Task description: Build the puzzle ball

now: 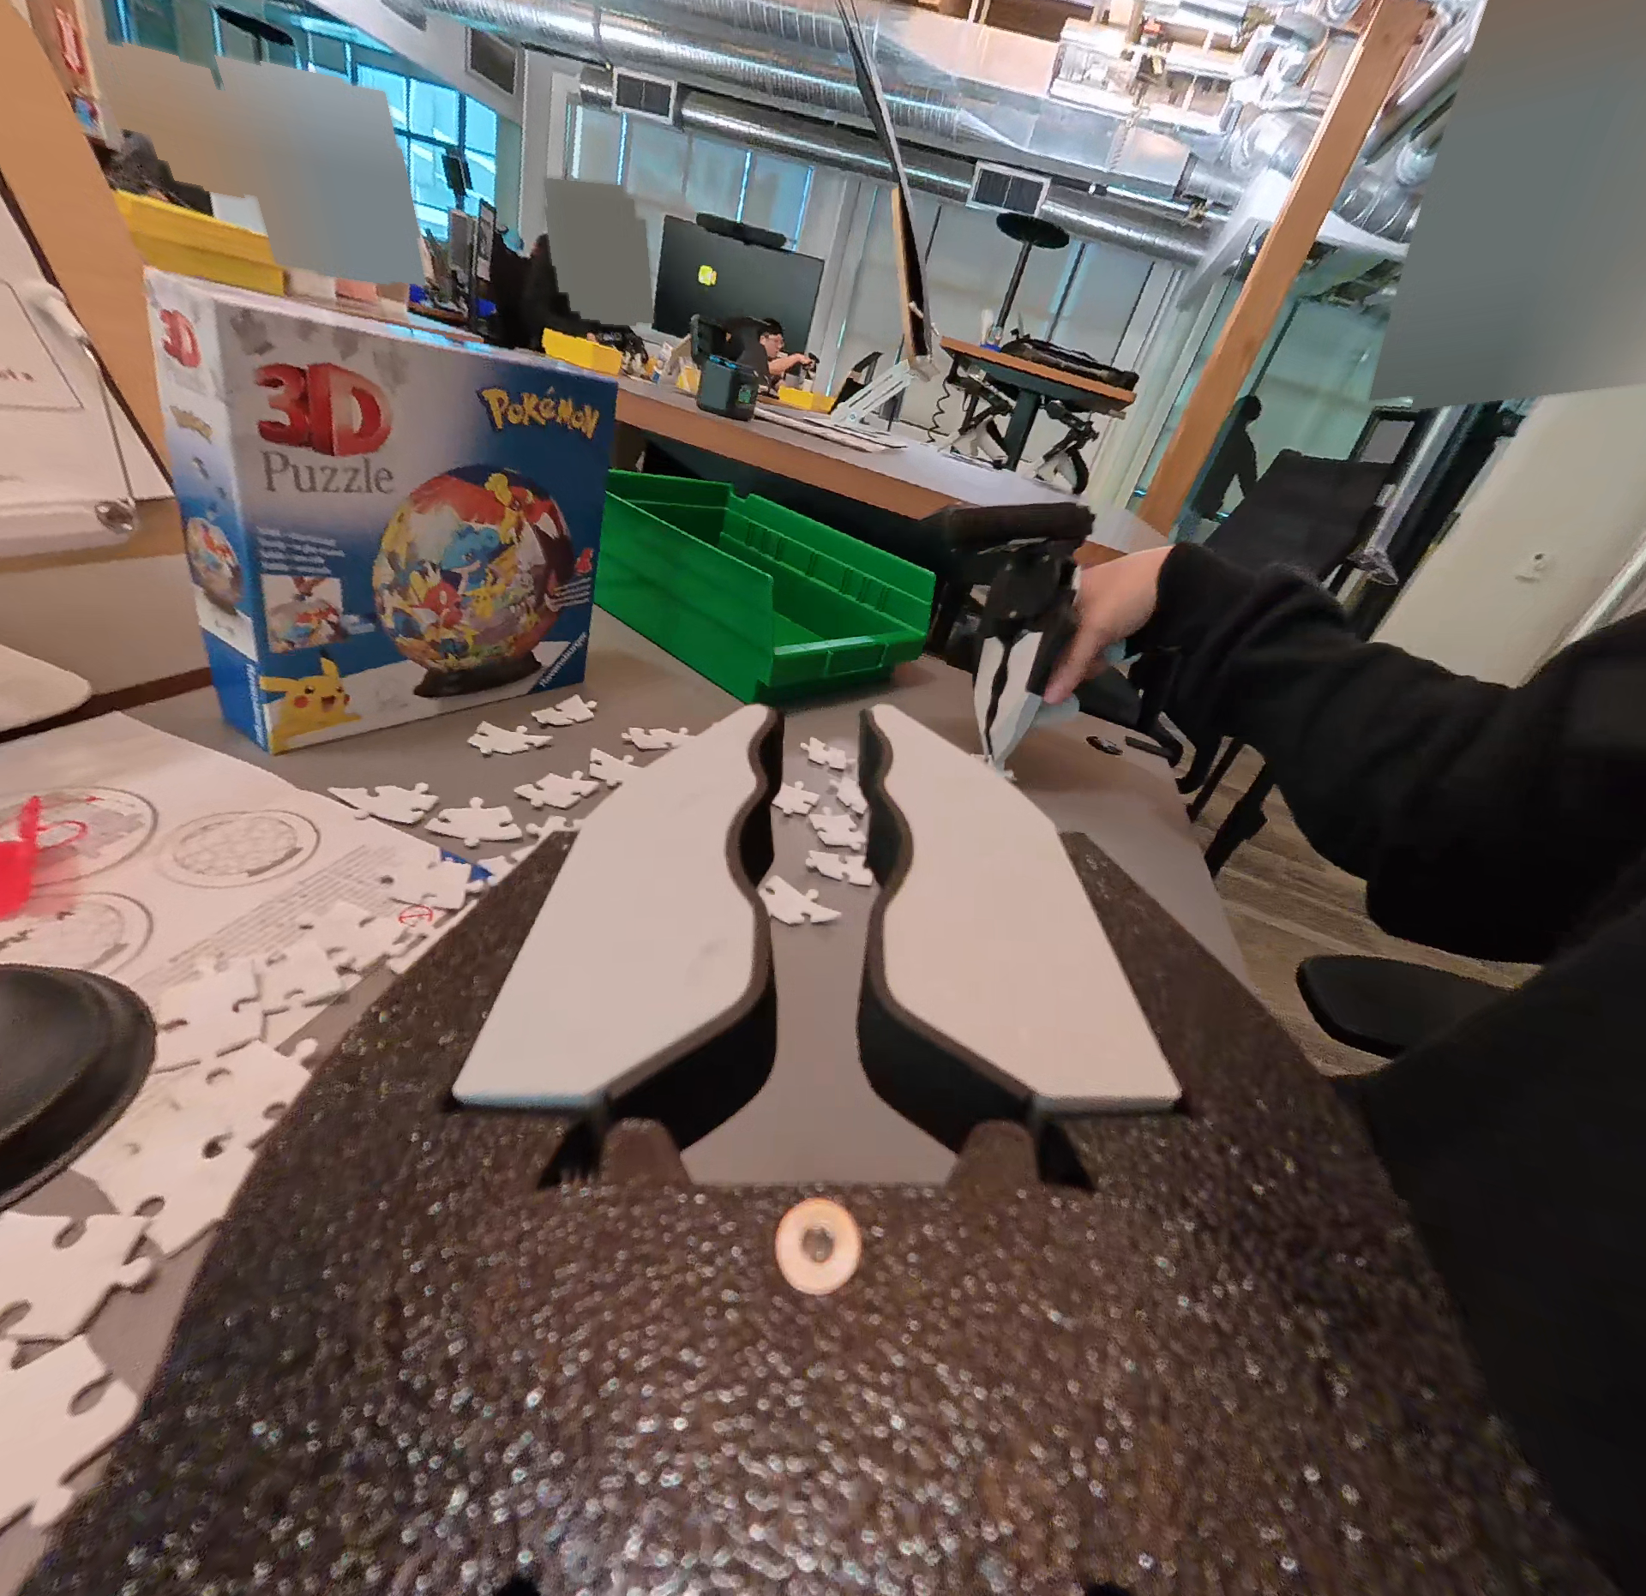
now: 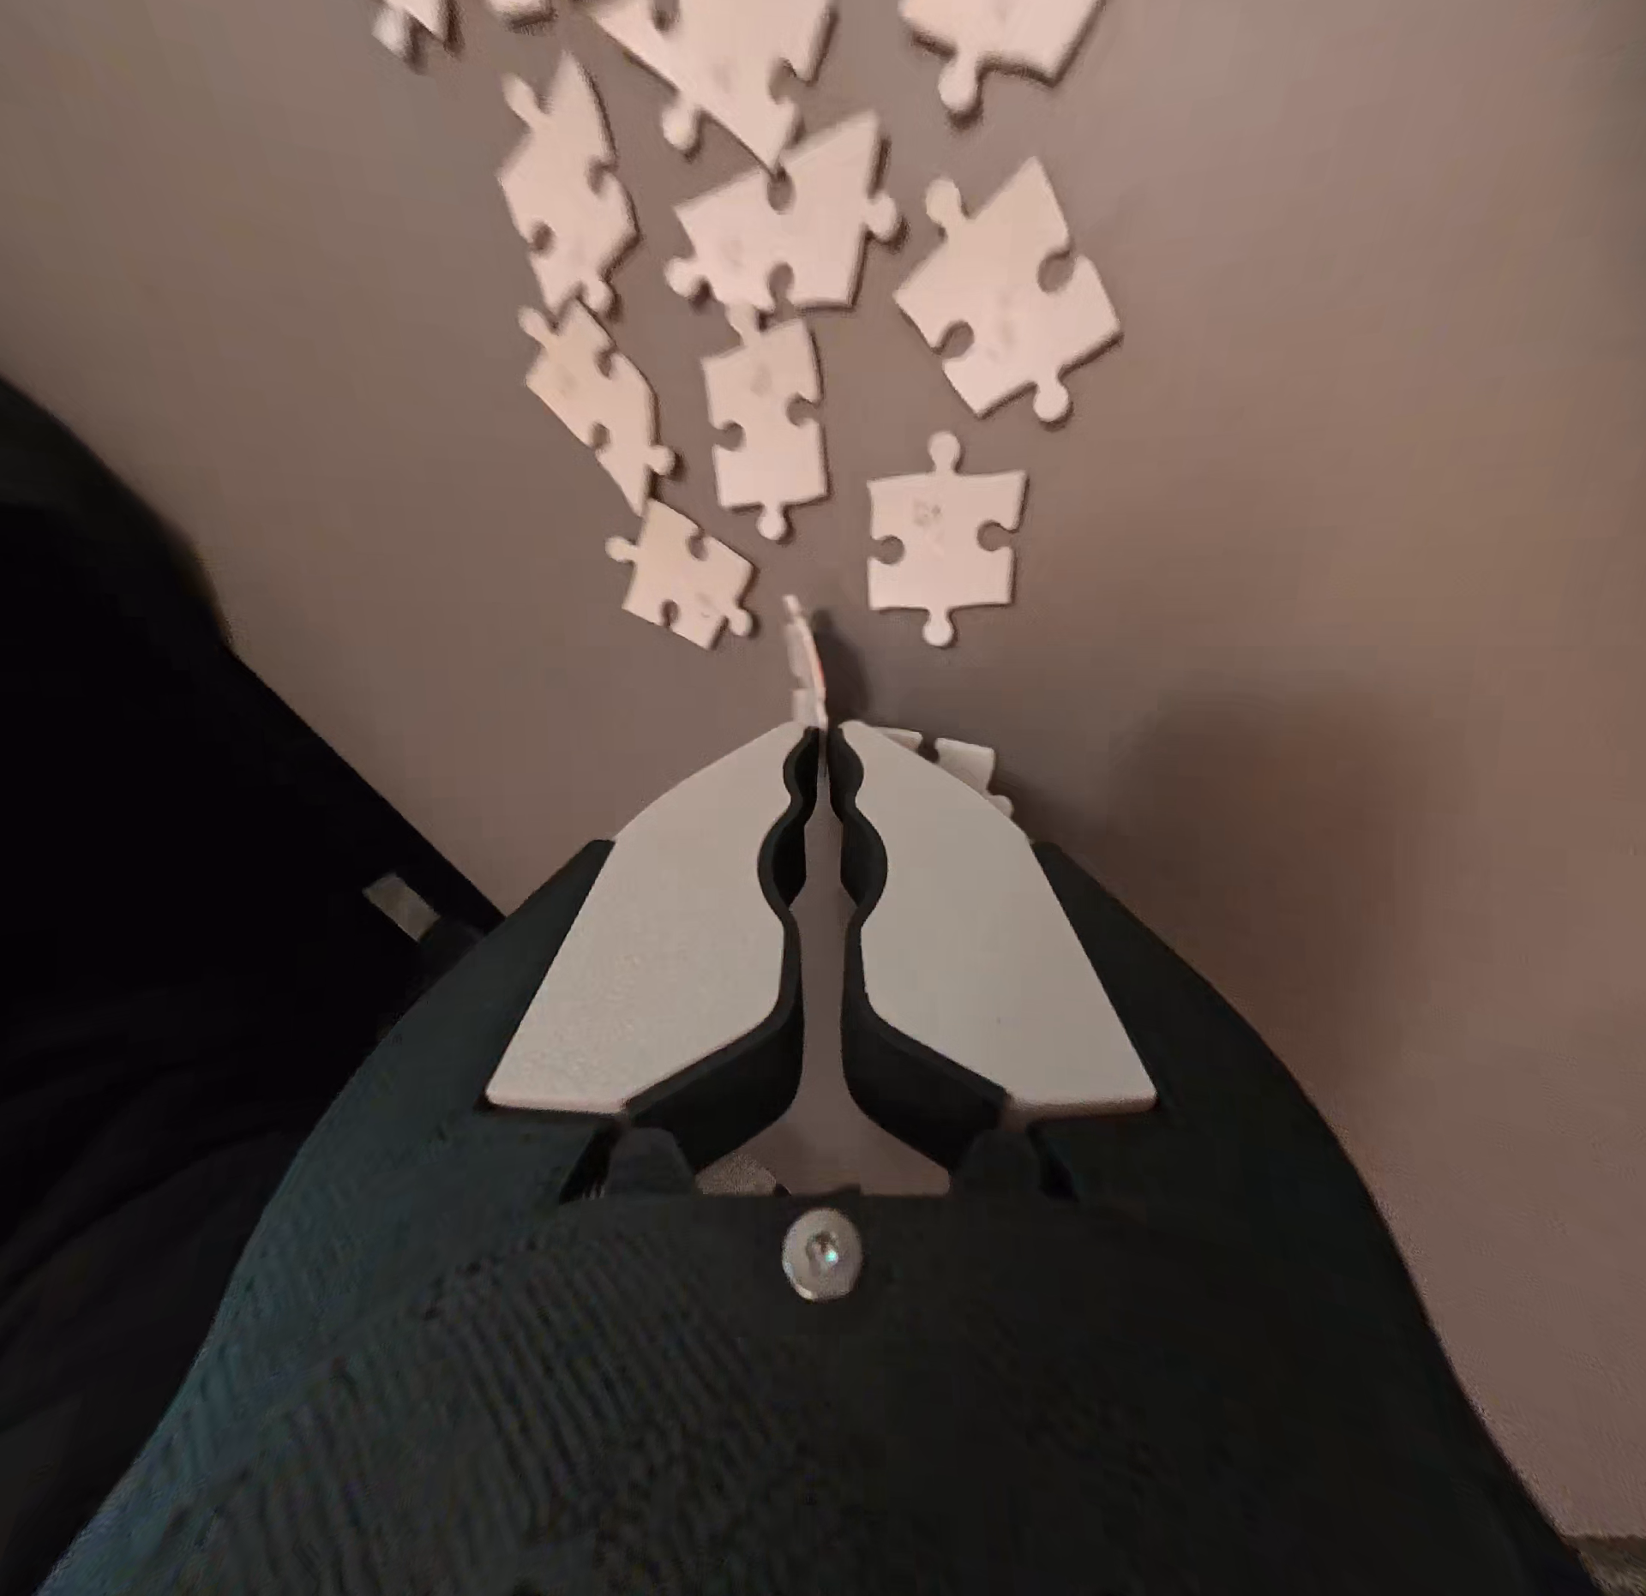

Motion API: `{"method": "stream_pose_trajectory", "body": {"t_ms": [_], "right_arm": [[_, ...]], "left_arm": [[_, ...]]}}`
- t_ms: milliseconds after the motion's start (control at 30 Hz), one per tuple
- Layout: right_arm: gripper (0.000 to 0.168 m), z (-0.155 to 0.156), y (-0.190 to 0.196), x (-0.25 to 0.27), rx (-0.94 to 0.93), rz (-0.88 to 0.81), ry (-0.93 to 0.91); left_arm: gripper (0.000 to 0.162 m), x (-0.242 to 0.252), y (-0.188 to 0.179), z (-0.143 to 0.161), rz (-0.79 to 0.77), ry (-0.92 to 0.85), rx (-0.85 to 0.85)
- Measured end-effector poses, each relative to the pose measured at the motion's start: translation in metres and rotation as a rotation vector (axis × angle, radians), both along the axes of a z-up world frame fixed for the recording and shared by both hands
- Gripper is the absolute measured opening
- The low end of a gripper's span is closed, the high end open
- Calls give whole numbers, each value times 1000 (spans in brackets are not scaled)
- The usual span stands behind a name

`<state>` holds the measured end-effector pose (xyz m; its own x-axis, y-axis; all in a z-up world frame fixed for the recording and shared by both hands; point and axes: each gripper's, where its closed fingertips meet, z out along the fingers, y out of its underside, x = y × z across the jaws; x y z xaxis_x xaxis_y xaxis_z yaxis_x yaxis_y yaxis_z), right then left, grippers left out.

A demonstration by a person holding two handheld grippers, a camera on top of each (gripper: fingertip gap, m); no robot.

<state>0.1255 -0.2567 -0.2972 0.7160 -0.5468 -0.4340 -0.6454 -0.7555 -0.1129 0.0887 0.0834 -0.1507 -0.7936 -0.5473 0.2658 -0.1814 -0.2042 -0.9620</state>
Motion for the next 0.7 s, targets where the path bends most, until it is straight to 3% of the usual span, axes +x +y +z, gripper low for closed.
{"method": "stream_pose_trajectory", "body": {"t_ms": [300, 500, 700], "right_arm": [[4, -7, -3, 15, -32, 38, -68], [18, -2, -4, 21, -49, 29, -129], [26, 35, 24, 42, 40, 8, -416]], "left_arm": [[14, -3, -3, -11, -8, 0, 74], [16, -6, -6, -14, -25, -4, 112], [20, -4, 20, -6, 46, -38, 179]]}}
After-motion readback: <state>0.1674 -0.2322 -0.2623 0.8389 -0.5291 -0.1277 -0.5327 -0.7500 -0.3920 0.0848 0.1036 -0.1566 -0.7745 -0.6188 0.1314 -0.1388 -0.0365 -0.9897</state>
